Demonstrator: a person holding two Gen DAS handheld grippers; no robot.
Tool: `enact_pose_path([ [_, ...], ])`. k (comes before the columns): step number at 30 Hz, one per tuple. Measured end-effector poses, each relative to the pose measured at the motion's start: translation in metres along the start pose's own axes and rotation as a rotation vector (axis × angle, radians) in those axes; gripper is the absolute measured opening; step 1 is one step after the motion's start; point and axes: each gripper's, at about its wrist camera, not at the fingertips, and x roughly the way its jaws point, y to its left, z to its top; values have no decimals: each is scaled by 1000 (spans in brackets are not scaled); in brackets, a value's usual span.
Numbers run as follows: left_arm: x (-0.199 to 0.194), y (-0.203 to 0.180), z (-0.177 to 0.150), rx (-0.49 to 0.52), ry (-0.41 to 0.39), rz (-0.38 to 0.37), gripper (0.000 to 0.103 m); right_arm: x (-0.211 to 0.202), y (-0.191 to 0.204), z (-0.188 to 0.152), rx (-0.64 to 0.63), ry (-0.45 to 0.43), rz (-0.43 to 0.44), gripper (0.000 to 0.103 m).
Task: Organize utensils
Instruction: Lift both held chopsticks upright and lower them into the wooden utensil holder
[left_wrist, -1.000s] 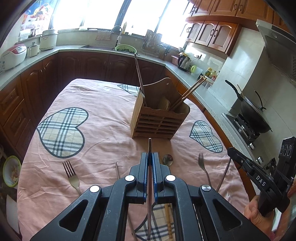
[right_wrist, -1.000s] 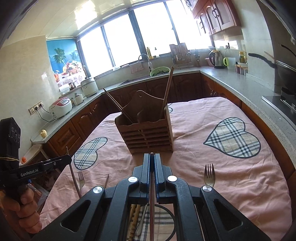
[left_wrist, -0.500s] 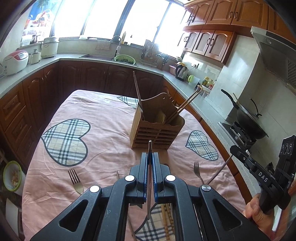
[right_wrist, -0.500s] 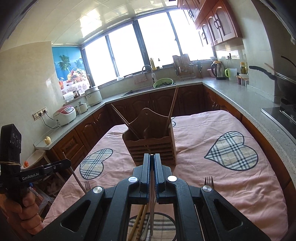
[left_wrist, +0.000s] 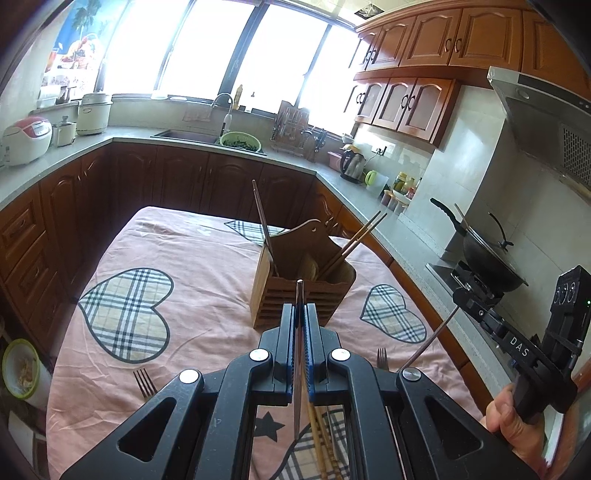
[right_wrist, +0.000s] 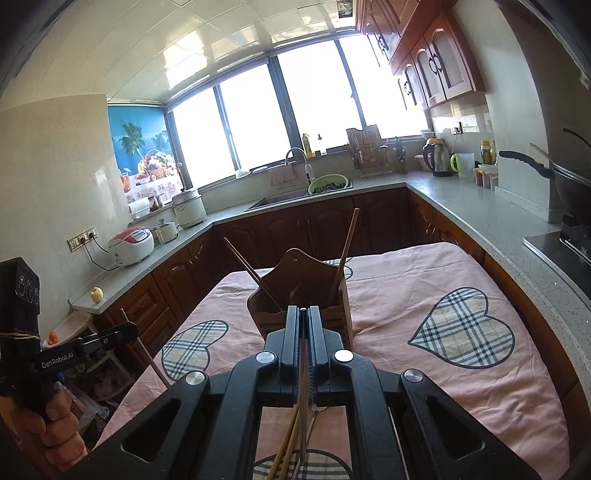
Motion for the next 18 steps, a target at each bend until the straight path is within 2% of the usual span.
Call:
enact_pose_path([
  [18, 23, -3, 37, 44, -105, -18, 3, 16, -3, 49, 1, -122, 3, 4],
])
